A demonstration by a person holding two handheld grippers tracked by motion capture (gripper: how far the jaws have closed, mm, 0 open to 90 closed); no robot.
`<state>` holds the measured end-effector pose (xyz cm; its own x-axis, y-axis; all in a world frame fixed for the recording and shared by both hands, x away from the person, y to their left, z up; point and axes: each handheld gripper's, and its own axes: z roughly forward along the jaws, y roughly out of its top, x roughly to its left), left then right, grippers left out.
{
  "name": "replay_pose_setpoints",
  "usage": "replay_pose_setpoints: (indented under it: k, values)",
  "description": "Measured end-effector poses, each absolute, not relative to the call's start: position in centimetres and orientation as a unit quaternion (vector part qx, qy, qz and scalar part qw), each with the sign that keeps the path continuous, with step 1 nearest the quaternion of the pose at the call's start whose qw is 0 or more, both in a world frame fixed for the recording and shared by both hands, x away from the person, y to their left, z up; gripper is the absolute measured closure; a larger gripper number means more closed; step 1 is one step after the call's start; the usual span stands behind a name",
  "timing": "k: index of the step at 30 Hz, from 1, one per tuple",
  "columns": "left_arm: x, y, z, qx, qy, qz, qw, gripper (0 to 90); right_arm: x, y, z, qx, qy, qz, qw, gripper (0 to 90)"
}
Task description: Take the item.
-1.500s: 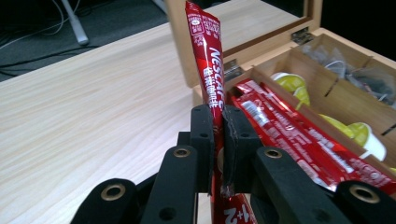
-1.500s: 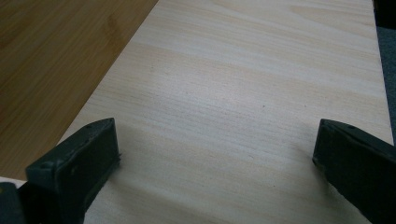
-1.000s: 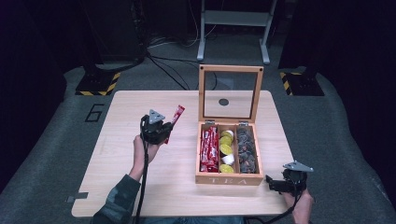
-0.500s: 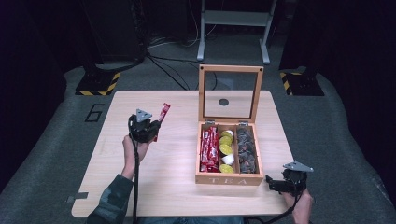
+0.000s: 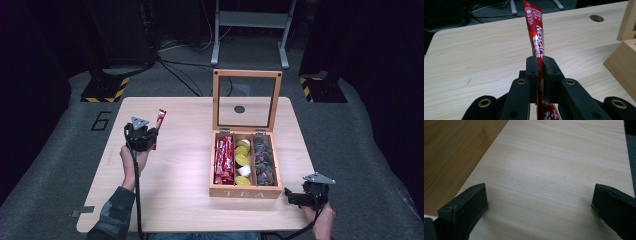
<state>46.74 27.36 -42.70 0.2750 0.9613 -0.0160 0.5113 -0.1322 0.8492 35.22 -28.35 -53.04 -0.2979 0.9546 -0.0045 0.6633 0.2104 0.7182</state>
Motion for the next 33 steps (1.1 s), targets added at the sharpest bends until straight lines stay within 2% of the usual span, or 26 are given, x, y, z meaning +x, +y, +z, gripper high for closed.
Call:
replay_pose_setpoints:
  k: [22, 33]
  values:
    - [48.0, 31.9, -46.1, 0.676, 0.583, 0.278, 0.354, 82.9, 35.2, -28.4, -53.0, 0.544, 0.743, 0.313, 0.233, 0.0]
    - [49.0, 32.7, -47.7, 0.671, 0.605, 0.264, 0.338, 82.9, 35.2, -28.3, -53.0, 0.545, 0.742, 0.313, 0.232, 0.0]
